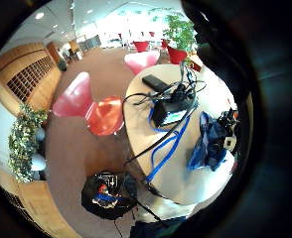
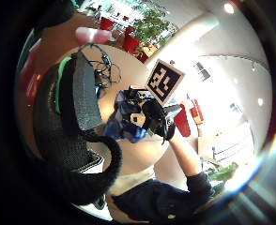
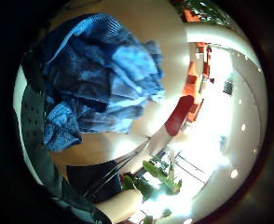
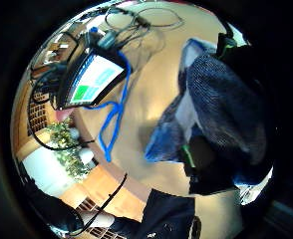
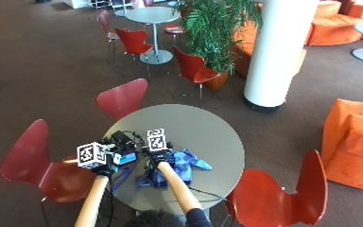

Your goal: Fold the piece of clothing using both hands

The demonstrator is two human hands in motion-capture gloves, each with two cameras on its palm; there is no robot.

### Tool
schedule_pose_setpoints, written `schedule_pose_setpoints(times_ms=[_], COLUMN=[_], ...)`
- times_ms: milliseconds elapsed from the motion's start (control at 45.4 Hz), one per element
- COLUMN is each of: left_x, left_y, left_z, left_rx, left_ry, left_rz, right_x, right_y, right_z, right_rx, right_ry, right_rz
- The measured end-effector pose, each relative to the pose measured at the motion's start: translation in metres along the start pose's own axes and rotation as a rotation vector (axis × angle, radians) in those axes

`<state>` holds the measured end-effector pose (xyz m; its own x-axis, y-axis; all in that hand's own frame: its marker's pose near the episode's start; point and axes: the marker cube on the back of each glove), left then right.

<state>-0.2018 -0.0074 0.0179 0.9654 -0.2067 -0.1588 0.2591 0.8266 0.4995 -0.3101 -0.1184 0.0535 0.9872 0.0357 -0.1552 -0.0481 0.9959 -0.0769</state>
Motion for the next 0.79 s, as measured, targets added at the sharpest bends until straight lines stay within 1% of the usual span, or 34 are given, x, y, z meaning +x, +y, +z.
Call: schedule_pose_setpoints(times_ms=[44,66,88,110,176,242,286,353,397,485,573,661,793], left_x=[0.004,0.004,0.002,0.0,-0.008,-0.008,-0.003,0.006,0.009,0.016,0.03,0.038,0.048], left_y=[0.007,0.009,0.01,0.011,0.011,0.012,0.013,0.015,0.015,0.016,0.015,0.012,0.004], left_z=[0.002,0.001,-0.001,-0.003,-0.004,-0.008,-0.017,-0.031,-0.037,-0.046,-0.06,-0.069,-0.072], left_rx=[-0.046,-0.052,-0.053,-0.053,-0.056,-0.059,-0.055,-0.045,-0.044,-0.051,-0.021,0.001,0.01], left_ry=[0.103,0.123,0.131,0.131,0.117,0.113,0.12,0.119,0.096,0.028,0.015,-0.004,-0.006], left_rz=[-0.009,-0.013,-0.017,-0.023,-0.039,-0.041,-0.036,-0.026,-0.015,0.013,0.044,0.058,0.054], right_x=[-0.007,-0.007,-0.006,-0.004,0.003,0.015,0.028,0.052,0.073,0.12,0.156,0.182,0.204], right_y=[0.021,0.028,0.032,0.033,0.032,0.029,0.012,-0.035,-0.043,-0.023,0.0,0.01,0.023], right_z=[0.006,0.006,0.004,0.001,-0.01,-0.02,-0.024,-0.019,-0.027,-0.057,-0.08,-0.086,-0.083], right_rx=[-0.187,-0.254,-0.289,-0.295,-0.246,-0.179,-0.094,0.046,0.12,0.217,0.282,0.296,0.304], right_ry=[-0.088,-0.135,-0.182,-0.226,-0.315,-0.33,-0.32,-0.308,-0.317,-0.349,-0.36,-0.364,-0.376], right_rz=[-0.114,-0.146,-0.161,-0.167,-0.175,-0.157,-0.124,-0.078,-0.046,0.016,0.069,0.093,0.101])
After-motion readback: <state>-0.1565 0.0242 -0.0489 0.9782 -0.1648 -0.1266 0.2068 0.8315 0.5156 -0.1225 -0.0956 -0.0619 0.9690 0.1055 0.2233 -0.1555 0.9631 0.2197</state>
